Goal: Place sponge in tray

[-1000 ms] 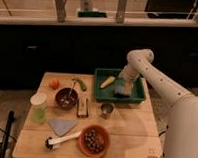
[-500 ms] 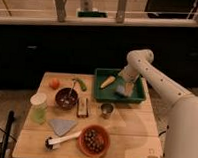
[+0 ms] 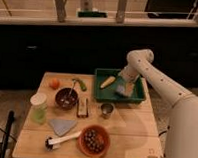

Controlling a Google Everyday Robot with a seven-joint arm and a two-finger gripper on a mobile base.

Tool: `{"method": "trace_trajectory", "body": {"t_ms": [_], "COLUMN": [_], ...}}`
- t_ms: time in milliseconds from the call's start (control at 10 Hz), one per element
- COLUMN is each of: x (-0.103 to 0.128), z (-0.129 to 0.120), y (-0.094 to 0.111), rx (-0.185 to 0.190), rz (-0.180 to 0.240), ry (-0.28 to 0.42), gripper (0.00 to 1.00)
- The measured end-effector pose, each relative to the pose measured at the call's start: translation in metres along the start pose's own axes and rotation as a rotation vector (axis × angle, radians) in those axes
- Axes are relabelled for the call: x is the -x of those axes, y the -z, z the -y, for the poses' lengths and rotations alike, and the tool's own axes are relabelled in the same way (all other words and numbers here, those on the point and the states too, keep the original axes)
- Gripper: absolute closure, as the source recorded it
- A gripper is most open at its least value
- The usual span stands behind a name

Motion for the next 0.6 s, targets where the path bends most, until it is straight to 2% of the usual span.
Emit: {"method": "trace_trajectory", "body": {"t_ms": [600], "x": [-0.0061], "z": [-0.003], "y": [0.0027], "rx": [-0.013], "rz": [0.022], "ry": [0.007], "gripper": [0.2]}}
